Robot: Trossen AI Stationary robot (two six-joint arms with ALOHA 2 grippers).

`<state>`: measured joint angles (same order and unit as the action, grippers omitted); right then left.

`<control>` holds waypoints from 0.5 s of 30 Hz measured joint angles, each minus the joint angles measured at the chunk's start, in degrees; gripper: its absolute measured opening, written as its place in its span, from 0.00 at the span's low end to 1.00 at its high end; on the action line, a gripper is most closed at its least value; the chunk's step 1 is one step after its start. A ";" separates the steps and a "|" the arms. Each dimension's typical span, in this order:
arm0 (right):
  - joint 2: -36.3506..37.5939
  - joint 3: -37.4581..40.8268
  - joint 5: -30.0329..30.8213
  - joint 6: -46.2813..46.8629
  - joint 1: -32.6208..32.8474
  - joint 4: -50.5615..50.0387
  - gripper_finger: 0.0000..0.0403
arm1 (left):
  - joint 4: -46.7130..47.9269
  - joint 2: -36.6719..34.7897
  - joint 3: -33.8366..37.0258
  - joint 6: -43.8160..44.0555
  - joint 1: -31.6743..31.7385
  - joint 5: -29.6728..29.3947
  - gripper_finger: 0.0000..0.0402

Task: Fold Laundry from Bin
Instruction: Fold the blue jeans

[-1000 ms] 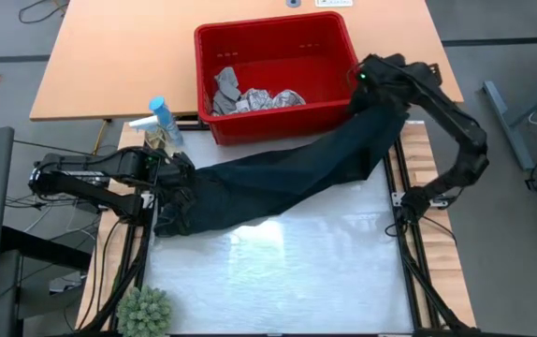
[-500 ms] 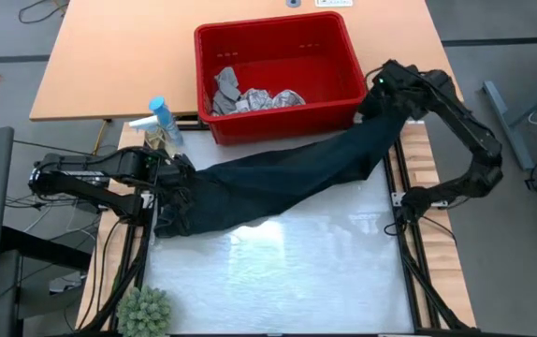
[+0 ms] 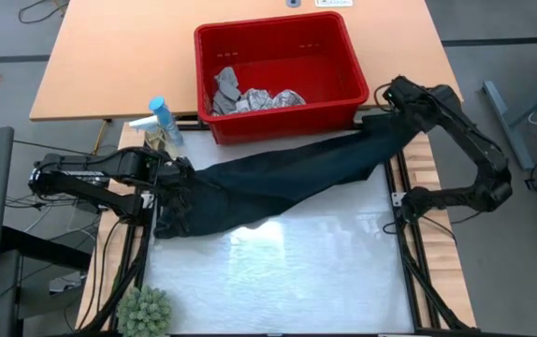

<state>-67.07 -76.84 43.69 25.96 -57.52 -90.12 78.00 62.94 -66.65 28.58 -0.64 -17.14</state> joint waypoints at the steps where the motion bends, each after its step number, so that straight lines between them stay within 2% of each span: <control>1: -0.08 0.75 -0.08 0.43 -1.28 0.23 0.04 | 0.00 0.00 0.04 -0.62 0.00 -0.35 0.02; 6: -3.65 2.36 -0.27 0.57 -4.13 0.12 0.06 | -0.49 0.00 2.45 -1.58 0.03 -4.08 0.02; 11: -3.71 3.25 1.59 0.92 -3.60 0.01 0.06 | -4.95 -0.02 5.92 -2.07 0.91 -0.44 0.02; 15: -3.83 3.19 -2.85 1.00 -2.93 1.31 0.07 | -7.41 -0.01 9.06 -2.66 1.72 0.27 0.02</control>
<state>-70.90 -73.65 40.84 26.96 -60.45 -88.81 70.59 62.93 -57.59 25.92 1.08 -16.87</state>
